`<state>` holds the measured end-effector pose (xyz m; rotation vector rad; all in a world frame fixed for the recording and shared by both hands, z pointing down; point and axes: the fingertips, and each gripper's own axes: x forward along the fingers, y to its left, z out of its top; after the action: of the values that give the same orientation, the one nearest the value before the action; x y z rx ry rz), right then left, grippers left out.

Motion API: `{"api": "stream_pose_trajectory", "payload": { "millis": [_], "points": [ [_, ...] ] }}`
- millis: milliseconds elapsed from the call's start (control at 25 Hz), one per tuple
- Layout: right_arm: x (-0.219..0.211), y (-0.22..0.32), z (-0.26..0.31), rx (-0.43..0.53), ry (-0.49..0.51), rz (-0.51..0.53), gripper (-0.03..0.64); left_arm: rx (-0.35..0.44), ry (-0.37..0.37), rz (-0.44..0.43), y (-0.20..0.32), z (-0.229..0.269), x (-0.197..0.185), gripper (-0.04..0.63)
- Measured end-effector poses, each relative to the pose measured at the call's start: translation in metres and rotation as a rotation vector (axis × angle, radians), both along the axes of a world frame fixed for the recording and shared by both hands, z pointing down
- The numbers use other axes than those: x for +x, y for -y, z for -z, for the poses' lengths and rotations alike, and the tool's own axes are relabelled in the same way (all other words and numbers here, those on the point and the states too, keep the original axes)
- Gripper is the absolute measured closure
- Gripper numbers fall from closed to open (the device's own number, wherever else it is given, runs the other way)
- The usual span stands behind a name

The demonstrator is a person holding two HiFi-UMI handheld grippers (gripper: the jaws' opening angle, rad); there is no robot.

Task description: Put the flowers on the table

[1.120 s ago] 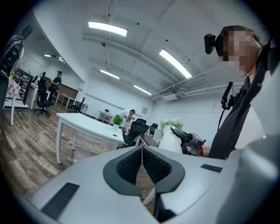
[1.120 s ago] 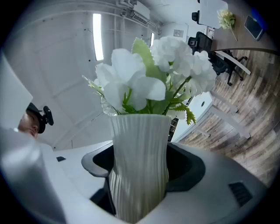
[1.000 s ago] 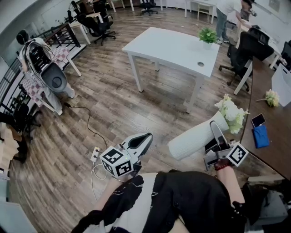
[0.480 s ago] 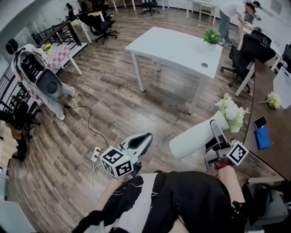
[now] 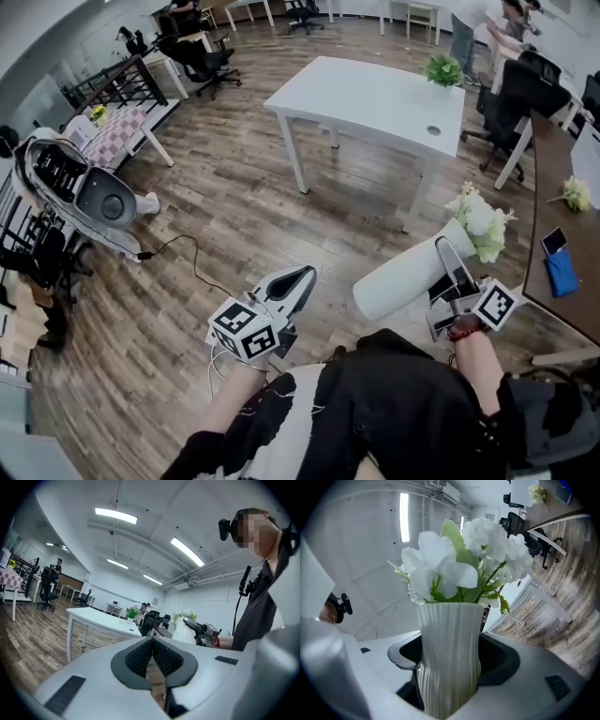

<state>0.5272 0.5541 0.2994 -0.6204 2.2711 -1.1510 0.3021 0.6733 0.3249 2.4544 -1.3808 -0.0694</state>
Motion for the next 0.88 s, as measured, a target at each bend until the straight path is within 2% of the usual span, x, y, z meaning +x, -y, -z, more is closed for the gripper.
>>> {"api": "stream_pose_trajectory", "payload": {
  "millis": [120,280,400,520,720,880],
  "points": [
    [-0.003,0.01,0.0,0.004,-0.033,-0.02,0.279,0.003,0.002,-0.023,0.014,0.007,-0.007,0.58],
    [-0.013,0.035,0.001,0.013,-0.029,-0.019,0.278,0.003,-0.006,-0.068,0.033,0.009,-0.007,0.58],
    [-0.026,0.061,0.002,0.035,-0.04,-0.008,0.278,0.035,-0.01,-0.091,0.055,0.008,-0.006,0.58],
    [-0.04,0.095,0.001,0.051,-0.045,0.017,0.278,0.094,-0.015,-0.066,0.085,0.013,-0.014,0.58],
    [-0.061,0.166,0.002,0.057,-0.044,0.055,0.278,0.223,-0.095,-0.044,0.151,0.037,-0.023,0.58],
    [-0.076,0.213,0.006,0.08,-0.073,0.091,0.278,0.219,-0.081,-0.022,0.204,0.038,-0.025,0.58]
  ]
}}
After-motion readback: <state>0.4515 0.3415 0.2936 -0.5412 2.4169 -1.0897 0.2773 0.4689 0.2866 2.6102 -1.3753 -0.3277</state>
